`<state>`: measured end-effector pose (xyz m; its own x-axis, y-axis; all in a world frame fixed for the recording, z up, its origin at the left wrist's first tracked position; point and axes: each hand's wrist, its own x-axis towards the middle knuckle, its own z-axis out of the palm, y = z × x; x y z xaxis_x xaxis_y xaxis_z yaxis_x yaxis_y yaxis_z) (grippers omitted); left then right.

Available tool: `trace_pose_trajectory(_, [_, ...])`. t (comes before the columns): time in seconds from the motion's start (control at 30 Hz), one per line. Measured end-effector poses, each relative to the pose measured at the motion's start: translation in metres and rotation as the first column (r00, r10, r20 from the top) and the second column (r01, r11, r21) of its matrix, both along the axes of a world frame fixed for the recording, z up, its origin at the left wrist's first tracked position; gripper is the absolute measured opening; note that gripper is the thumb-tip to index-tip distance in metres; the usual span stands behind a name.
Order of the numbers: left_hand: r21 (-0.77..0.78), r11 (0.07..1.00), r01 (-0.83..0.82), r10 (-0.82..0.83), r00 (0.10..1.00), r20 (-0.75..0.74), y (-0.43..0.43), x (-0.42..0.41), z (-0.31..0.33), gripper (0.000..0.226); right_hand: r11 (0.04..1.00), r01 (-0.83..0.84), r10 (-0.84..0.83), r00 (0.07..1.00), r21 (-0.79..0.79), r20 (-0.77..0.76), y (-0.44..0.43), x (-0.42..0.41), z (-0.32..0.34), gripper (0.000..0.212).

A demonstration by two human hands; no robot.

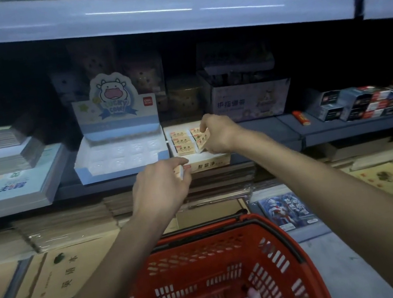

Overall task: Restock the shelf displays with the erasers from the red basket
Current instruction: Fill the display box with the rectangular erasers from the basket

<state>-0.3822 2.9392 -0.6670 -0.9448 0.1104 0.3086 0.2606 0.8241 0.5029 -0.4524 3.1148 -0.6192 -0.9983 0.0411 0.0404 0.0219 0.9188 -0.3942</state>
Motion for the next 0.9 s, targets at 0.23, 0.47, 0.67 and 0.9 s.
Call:
trace_pose_trajectory(0.23, [-0.043,0.999,0.008,-0.01,0.999,-0.054,-0.003,0.004,-0.003,0.032,0.956,-0.027,0.067,0.989,0.292,-0.129,-0.003,0.009,-0.002,0.036])
trace_pose_trajectory(0.47, [-0.023,0.999,0.025,-0.026,0.999,-0.036,-0.003,-0.001,-0.009,0.035,0.966,0.005,0.045,0.981,0.258,-0.188,0.002,0.012,-0.016,0.029])
trace_pose_trajectory(0.67, [-0.003,1.0,0.021,-0.022,0.999,-0.041,-0.003,-0.006,-0.018,0.033,0.973,-0.003,0.049,0.979,0.232,-0.197,0.009,0.001,-0.024,0.025])
trace_pose_trajectory(0.9, [-0.05,0.997,0.058,-0.061,0.996,-0.069,-0.007,-0.009,-0.019,0.032,0.984,-0.023,0.061,0.974,0.174,-0.218,0.014,-0.002,-0.027,0.027])
